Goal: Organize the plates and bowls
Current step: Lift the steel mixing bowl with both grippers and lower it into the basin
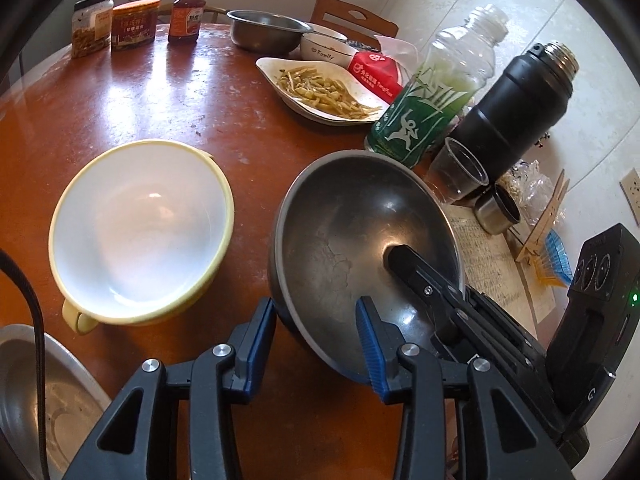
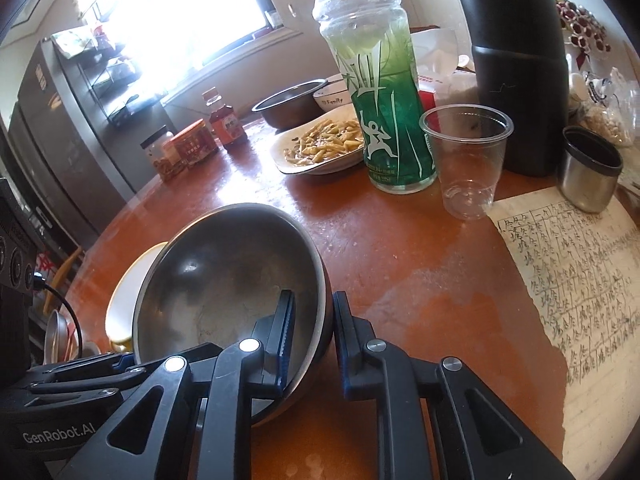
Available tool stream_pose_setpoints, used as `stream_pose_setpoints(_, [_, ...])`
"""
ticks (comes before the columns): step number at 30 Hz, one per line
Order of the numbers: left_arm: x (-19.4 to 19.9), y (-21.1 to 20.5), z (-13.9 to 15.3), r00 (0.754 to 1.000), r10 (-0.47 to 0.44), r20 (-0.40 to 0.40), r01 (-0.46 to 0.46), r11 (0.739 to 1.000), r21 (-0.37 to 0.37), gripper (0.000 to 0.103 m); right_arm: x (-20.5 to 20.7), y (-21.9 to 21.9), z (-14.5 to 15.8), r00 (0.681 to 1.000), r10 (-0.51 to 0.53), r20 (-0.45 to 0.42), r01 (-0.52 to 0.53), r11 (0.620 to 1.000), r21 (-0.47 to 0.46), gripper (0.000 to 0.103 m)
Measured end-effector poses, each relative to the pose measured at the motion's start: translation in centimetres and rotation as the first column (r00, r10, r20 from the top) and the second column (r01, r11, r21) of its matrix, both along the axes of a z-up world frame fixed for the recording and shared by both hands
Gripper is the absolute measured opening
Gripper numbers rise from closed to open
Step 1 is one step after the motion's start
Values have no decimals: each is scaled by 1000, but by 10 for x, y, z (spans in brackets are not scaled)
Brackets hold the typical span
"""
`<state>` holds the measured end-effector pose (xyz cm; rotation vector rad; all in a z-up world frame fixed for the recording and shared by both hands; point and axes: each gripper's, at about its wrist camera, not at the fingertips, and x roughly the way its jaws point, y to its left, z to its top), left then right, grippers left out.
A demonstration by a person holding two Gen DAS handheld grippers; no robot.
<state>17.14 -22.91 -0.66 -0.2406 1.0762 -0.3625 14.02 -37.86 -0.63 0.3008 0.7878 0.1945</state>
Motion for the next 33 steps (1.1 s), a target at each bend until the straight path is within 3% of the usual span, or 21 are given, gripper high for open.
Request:
stream_pose_setpoints(13, [-35, 16, 27, 997, -10, 80, 6, 999, 45, 42, -29, 20, 26, 999, 15, 41, -16, 1000, 7, 19])
stream_pose_setpoints(33, [-83, 76, 58, 984, 54, 172, -59, 998, 30, 42, -66, 81, 61, 988, 100, 115, -97, 995, -26, 19])
